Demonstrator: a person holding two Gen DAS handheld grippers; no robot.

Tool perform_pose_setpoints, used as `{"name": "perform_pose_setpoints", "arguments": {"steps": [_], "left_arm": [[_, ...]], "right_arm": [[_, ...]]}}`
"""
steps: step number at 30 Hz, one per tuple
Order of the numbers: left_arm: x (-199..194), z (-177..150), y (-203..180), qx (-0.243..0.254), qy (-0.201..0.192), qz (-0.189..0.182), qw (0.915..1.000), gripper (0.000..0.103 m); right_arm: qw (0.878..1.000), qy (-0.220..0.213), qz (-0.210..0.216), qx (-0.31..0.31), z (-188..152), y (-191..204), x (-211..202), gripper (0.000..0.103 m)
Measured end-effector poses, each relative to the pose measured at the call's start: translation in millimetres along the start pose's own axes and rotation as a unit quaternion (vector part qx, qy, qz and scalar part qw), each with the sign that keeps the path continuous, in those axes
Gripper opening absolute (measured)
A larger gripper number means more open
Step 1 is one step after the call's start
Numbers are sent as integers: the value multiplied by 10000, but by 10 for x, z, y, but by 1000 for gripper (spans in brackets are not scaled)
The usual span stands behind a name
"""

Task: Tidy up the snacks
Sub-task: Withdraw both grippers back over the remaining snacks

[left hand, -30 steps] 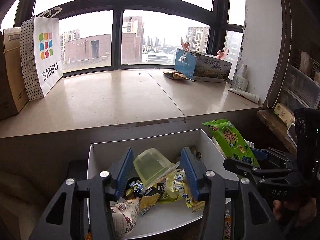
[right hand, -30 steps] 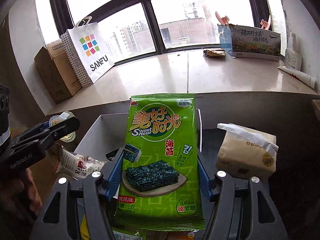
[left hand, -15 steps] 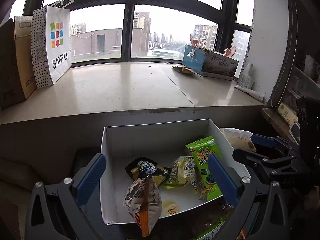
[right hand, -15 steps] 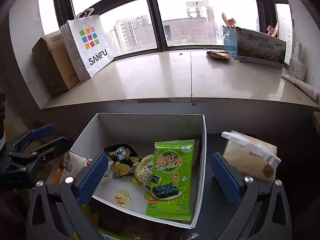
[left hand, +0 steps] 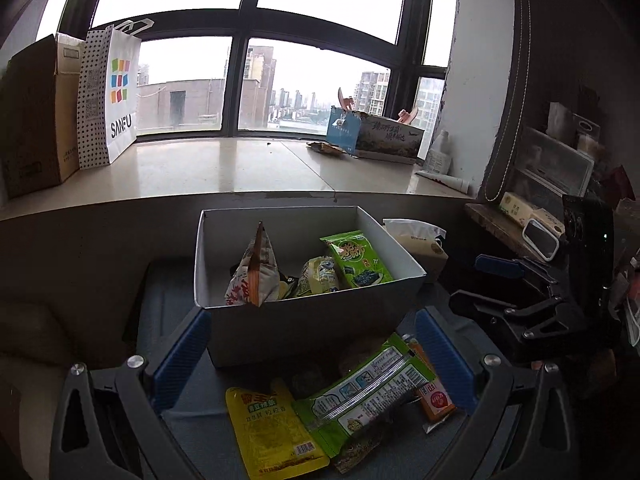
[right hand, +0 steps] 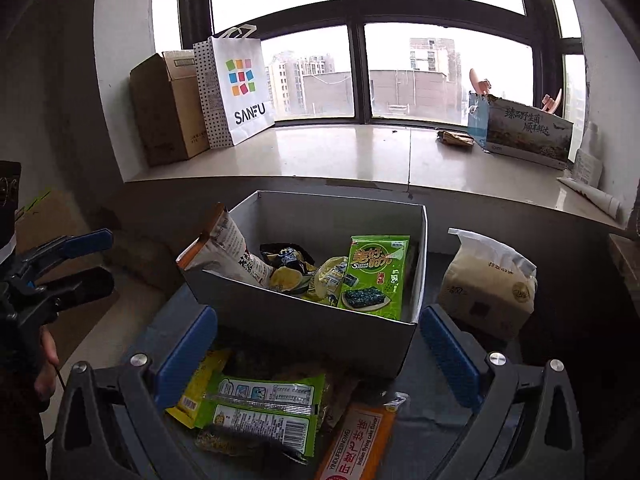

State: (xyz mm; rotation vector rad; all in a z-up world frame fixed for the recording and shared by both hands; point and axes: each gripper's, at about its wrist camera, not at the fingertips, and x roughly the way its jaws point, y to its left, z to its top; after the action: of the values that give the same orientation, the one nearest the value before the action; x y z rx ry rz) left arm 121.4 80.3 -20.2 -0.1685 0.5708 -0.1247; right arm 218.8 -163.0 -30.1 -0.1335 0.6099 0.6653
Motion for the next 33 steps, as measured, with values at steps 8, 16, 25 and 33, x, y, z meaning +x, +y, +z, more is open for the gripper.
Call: {"name": "perform_pose_setpoints", "arguments": {"steps": [8, 16, 25, 33], "left_arm": [[-234, -573, -99, -263, 115, -174, 9994, 103], [-186, -1002, -49, -674, 536, -158, 9962, 103], [-289, -1008, -92, -632, 456, -35, 9970, 103], [-343, -1044, -105, -538, 449, -101, 9975, 103]], "right_arm": [[9997, -179, -99, -111, -550, 94, -530, 103], [9991, 55, -415, -102, -1097, 38, -835, 103], [9984, 279, -466, 136, -1309, -111, -740, 103], [9973, 652, 128, 324, -1185, -70, -214, 103]]}}
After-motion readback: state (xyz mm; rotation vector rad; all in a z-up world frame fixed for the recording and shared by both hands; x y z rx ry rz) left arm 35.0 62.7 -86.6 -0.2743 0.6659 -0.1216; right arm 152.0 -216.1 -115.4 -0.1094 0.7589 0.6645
